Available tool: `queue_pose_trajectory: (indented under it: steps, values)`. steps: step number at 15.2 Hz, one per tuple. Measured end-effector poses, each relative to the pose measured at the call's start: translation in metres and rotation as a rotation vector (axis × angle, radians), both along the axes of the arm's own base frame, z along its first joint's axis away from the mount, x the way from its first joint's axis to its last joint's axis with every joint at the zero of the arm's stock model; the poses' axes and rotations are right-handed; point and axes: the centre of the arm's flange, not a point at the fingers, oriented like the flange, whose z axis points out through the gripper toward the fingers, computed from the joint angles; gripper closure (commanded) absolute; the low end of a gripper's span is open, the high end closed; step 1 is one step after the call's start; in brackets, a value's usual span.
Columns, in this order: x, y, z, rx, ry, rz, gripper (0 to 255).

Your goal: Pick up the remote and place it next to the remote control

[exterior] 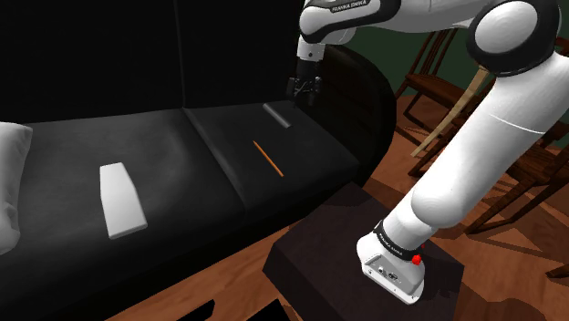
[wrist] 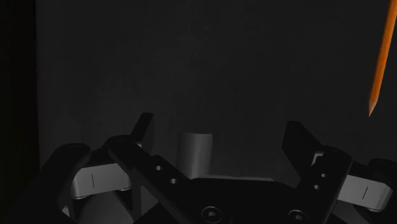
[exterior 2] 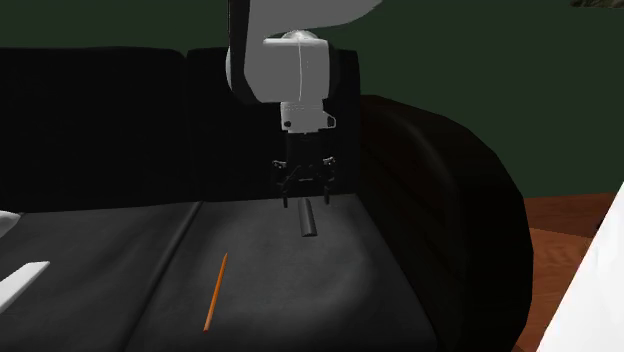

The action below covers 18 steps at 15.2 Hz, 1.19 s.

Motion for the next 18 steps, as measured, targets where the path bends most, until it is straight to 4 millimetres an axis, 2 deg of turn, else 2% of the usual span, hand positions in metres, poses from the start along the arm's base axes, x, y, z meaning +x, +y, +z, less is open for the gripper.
queue_pose_trajectory:
  steps: [7, 10, 13, 18]
  values:
    - [0.079, -0.029, -0.047, 0.036, 0.019, -0.028, 0]
    - [0.115, -0.04, -0.073, 0.052, 0.026, -0.04, 0]
    - [0.125, -0.043, -0.086, 0.059, 0.03, -0.045, 0]
    - [0.121, -0.043, -0.113, 0.06, 0.03, -0.046, 0]
